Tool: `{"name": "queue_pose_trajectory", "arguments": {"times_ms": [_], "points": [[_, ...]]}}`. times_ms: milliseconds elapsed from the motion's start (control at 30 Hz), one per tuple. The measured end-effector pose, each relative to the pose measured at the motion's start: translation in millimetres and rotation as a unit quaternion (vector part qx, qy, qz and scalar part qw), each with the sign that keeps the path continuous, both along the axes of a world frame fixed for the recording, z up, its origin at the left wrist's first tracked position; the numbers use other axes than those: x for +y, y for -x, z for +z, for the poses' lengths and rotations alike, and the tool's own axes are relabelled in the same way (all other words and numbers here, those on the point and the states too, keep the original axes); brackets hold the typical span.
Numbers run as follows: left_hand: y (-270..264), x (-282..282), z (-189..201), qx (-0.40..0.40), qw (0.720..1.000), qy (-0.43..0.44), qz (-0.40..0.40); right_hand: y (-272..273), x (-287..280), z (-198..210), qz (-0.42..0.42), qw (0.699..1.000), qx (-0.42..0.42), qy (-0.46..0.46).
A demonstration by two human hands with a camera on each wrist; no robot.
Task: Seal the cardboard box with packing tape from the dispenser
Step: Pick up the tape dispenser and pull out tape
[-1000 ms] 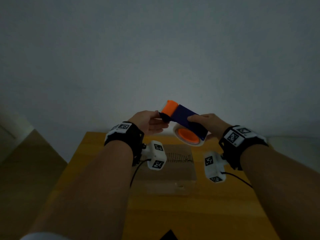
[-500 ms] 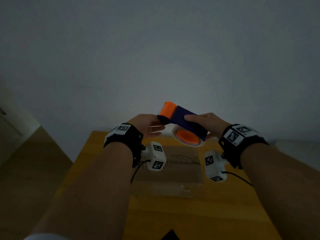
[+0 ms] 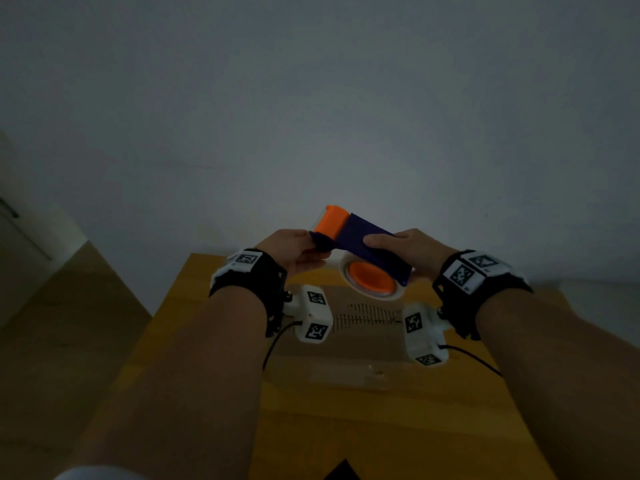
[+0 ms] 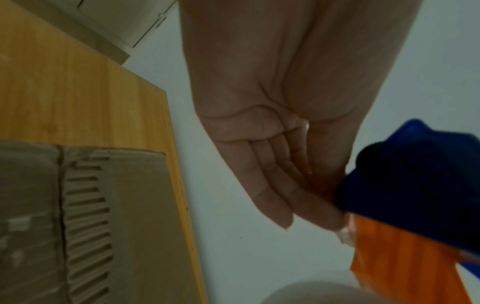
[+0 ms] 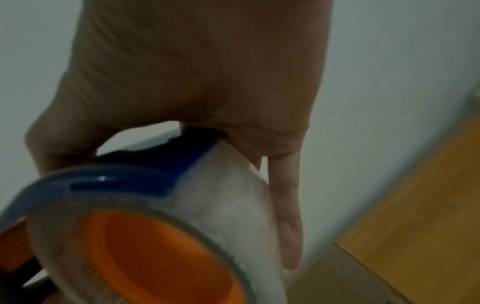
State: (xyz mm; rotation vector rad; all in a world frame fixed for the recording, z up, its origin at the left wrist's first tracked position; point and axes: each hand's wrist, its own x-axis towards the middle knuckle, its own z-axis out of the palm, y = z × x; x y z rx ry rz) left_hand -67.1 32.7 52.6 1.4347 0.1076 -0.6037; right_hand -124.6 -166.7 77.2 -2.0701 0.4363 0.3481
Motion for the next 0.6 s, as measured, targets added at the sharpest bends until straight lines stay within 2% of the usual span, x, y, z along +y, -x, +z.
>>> {"name": "queue_pose_trajectory", "arguments": {"times_ms": [100,400,600], "points": [[-0.9,1.0,-2.5,-0.003,1.0,0.01,0.008,0.0,1.5,-0.4,0.003,1.0,0.012,0.001],[-7.1,8.9,-2.2,0.021,0.989,0.067,0.131,-8.6,10.5,3.5,0.011,1.0,-0.017,-0.001],[-7.2,13.5,-1.7,0.043,0.986,0.036,0.154,-13.2,14.4,6.2,0.018,0.998,-0.046,0.031]]}}
